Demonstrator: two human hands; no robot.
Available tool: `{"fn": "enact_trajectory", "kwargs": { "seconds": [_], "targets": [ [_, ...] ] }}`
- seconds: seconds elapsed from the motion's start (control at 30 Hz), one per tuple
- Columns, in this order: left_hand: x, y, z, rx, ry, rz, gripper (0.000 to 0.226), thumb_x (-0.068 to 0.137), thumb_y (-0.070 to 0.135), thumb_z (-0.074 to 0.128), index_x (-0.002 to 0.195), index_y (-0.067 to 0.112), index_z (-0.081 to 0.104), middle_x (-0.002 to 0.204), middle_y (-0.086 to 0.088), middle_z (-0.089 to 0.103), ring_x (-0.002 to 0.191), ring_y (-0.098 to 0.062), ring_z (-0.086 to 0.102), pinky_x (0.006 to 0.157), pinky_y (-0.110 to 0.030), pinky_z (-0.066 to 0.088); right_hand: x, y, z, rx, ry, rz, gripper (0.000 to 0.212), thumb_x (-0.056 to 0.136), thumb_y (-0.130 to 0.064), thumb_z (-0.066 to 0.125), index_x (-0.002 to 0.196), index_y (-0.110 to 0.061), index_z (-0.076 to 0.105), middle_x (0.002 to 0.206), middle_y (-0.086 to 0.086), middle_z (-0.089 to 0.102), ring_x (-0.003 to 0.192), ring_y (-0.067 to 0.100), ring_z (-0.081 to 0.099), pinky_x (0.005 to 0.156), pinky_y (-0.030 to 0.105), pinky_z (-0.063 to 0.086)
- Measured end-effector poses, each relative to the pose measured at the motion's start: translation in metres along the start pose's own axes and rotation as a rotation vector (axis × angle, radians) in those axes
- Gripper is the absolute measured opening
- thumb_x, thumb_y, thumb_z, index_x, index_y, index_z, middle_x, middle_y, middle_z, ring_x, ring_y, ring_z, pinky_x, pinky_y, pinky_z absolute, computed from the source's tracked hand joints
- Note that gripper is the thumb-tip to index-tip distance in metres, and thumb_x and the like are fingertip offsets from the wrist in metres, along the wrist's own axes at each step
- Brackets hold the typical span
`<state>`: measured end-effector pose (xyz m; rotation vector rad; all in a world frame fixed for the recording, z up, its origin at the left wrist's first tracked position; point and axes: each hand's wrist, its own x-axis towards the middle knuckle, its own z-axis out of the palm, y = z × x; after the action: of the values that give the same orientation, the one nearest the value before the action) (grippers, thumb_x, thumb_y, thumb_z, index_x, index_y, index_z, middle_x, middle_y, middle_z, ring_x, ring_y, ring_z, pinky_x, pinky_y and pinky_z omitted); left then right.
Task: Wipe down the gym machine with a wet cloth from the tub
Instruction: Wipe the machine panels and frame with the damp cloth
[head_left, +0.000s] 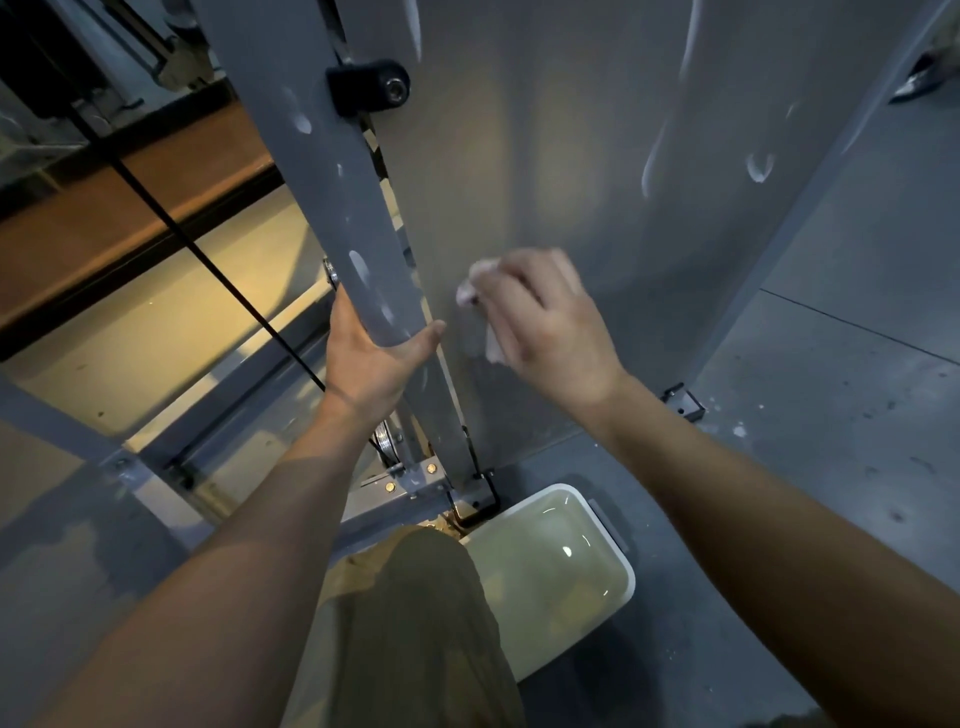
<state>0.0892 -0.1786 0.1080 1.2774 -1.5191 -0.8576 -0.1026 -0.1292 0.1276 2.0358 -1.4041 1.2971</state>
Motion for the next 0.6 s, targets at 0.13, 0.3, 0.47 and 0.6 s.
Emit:
{"fn": "enact_trajectory", "kwargs": {
  "seconds": [0.13, 0.3, 0.47, 0.6],
  "targets": [
    [-0.001, -0.001, -0.001, 0.029, -0.021, -0.004, 0.073, 0.076, 0.029, 0.090, 0.136, 0.012, 0.053, 0.123, -0.005, 0.068, 0.111, -0.011, 0.067, 0.091, -0.014, 0.053, -0.022, -0.003, 0.023, -0.056, 0.067, 0.075, 0.023, 0.095, -0.001, 0.058, 0.109, -0.007, 0.075, 0.112, 0.006, 0.062, 0.088, 0.036, 0.059, 0.079, 0.039, 0.054],
    [-0.001, 0.000, -0.002, 0.022, -0.038, -0.012, 0.075, 0.075, 0.033, 0.090, 0.137, 0.014, 0.052, 0.122, -0.002, 0.068, 0.109, -0.008, 0.067, 0.089, -0.013, 0.054, -0.030, 0.022, 0.012, -0.092, -0.129, -0.081, 0.029, 0.096, -0.001, 0.052, 0.114, -0.019, 0.066, 0.106, 0.007, 0.069, 0.087, 0.033, 0.059, 0.059, 0.041, 0.056],
    [-0.003, 0.002, -0.001, -0.003, -0.039, -0.039, 0.076, 0.078, 0.028, 0.088, 0.142, 0.016, 0.049, 0.126, 0.001, 0.066, 0.112, -0.005, 0.066, 0.088, -0.011, 0.053, 0.022, 0.022, -0.017, 0.040, 0.156, 0.170, 0.021, 0.101, -0.004, 0.053, 0.110, -0.024, 0.054, 0.111, -0.019, 0.054, 0.090, 0.029, 0.064, 0.076, 0.046, 0.056],
    [-0.001, 0.002, -0.002, -0.006, -0.035, -0.009, 0.070, 0.079, 0.020, 0.089, 0.138, 0.011, 0.053, 0.124, -0.004, 0.069, 0.112, -0.010, 0.068, 0.095, -0.021, 0.055, -0.022, 0.016, -0.004, -0.072, -0.142, 0.073, 0.029, 0.109, -0.026, 0.039, 0.129, -0.018, 0.059, 0.124, 0.002, 0.051, 0.098, 0.027, 0.056, 0.072, 0.046, 0.056]
  ]
}}
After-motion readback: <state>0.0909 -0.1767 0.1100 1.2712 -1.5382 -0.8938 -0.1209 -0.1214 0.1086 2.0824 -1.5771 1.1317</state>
